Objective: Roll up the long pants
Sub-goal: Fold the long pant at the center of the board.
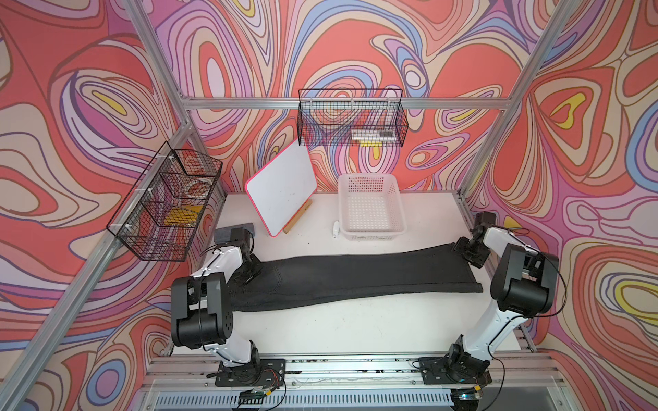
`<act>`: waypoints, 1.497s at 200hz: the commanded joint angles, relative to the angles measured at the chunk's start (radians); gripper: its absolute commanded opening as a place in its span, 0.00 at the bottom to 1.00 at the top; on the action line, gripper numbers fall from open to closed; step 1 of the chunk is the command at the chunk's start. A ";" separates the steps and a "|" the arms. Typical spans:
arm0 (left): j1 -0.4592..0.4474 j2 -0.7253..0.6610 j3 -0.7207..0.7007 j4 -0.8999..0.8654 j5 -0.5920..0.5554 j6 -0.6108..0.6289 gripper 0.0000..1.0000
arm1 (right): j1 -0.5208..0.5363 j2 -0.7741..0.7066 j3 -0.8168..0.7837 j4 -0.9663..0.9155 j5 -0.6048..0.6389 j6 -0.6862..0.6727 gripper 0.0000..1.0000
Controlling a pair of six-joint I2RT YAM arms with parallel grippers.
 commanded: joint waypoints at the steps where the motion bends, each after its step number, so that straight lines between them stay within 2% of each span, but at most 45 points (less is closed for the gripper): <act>1: 0.009 -0.006 0.030 -0.021 -0.042 0.037 0.26 | -0.004 0.048 -0.014 0.004 -0.008 -0.056 0.66; 19: 0.011 0.001 0.046 -0.031 -0.042 0.034 0.26 | -0.011 0.061 -0.031 0.028 0.038 -0.072 0.66; 46: 0.011 0.006 0.057 -0.036 -0.056 0.021 0.27 | -0.062 0.050 -0.031 0.038 0.041 -0.081 0.69; 82: 0.015 0.039 0.057 -0.020 -0.043 0.007 0.27 | -0.067 0.031 -0.017 0.005 0.074 -0.124 0.73; 117: 0.016 0.061 0.057 -0.005 -0.036 0.002 0.27 | -0.067 0.040 -0.070 0.030 0.050 -0.128 0.74; 125: 0.018 0.067 0.059 -0.003 -0.035 0.004 0.26 | -0.067 0.044 -0.080 0.037 0.031 -0.122 0.69; 142: 0.024 0.075 0.063 0.001 -0.032 0.007 0.26 | -0.067 0.060 -0.092 0.042 -0.007 -0.084 0.45; 161: 0.026 0.076 0.071 -0.001 -0.032 0.015 0.26 | -0.067 0.075 -0.120 0.065 -0.050 -0.046 0.27; 178: 0.030 0.071 0.074 -0.002 -0.033 0.021 0.26 | -0.066 0.082 -0.139 0.097 -0.066 -0.020 0.00; 205: 0.037 0.054 0.078 -0.021 -0.036 0.043 0.26 | -0.067 0.053 -0.118 0.095 -0.112 -0.010 0.00; 231: 0.023 0.025 0.101 -0.056 0.000 0.111 0.25 | -0.058 -0.134 -0.041 0.012 -0.168 0.026 0.00; 241: -0.009 0.008 0.128 -0.090 -0.030 0.165 0.25 | -0.042 -0.205 0.019 -0.051 -0.195 0.044 0.00; 258: -0.072 -0.008 0.178 -0.148 -0.064 0.247 0.26 | 0.011 -0.282 0.132 -0.196 -0.160 0.067 0.00; 272: -0.110 -0.032 0.191 -0.170 -0.029 0.286 0.26 | 0.067 -0.338 0.193 -0.285 -0.123 0.089 0.00; 299: -0.260 -0.122 0.151 -0.130 0.028 0.369 0.26 | 0.199 -0.431 0.319 -0.425 -0.068 0.130 0.00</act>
